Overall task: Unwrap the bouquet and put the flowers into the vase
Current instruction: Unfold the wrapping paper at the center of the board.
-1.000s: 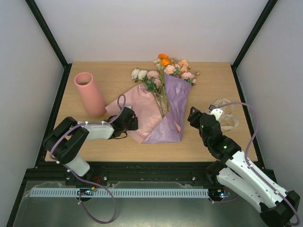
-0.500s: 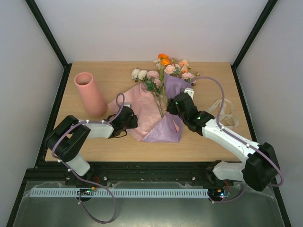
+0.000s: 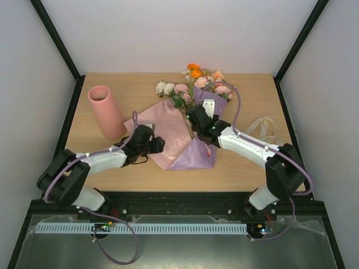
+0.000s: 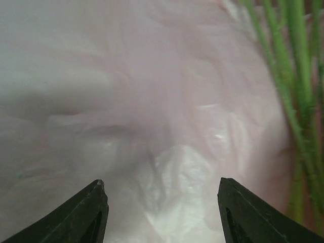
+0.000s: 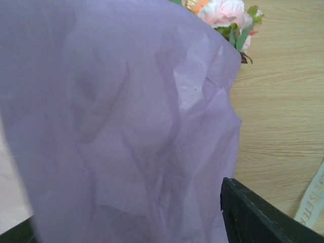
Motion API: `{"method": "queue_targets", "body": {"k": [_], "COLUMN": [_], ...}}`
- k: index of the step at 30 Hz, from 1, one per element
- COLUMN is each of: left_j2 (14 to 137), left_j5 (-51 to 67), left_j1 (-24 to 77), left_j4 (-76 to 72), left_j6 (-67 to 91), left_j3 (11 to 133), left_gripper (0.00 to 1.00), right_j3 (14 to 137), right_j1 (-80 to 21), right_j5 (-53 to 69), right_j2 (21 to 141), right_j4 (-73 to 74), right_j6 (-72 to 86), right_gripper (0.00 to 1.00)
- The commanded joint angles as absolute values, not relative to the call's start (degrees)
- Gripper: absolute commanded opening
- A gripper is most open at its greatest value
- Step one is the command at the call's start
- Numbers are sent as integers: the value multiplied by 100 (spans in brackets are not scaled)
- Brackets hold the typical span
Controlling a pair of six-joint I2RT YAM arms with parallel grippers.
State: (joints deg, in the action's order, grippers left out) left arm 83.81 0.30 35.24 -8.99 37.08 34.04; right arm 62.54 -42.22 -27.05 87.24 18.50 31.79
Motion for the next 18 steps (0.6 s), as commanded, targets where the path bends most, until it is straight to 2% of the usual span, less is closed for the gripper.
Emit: {"method": "queue_targets", "body": {"k": [1, 5, 13, 18], "left_j2": [8121, 8394, 8735, 8982], "left_j5": [540, 546, -108, -223], "left_j1": [3542, 3530, 3507, 3366], "left_j4": [-760, -921, -732, -816], "left_j6": [3714, 3614, 3618, 3555], "left_j3": [3658, 3828, 3943, 3802], "left_gripper": [89, 89, 89, 89], "right_j3": [6508, 6446, 5867, 5056], "right_j1": [-4214, -4219, -4219, -4138], "right_j5": [-3208, -3550, -4015, -4389], "right_j2": [8956, 8851, 8237, 7478], "right_j4": [2244, 2348, 2437, 2206], "right_j6": [2968, 2979, 3120, 3185], "right_gripper": [58, 34, 2, 1]}}
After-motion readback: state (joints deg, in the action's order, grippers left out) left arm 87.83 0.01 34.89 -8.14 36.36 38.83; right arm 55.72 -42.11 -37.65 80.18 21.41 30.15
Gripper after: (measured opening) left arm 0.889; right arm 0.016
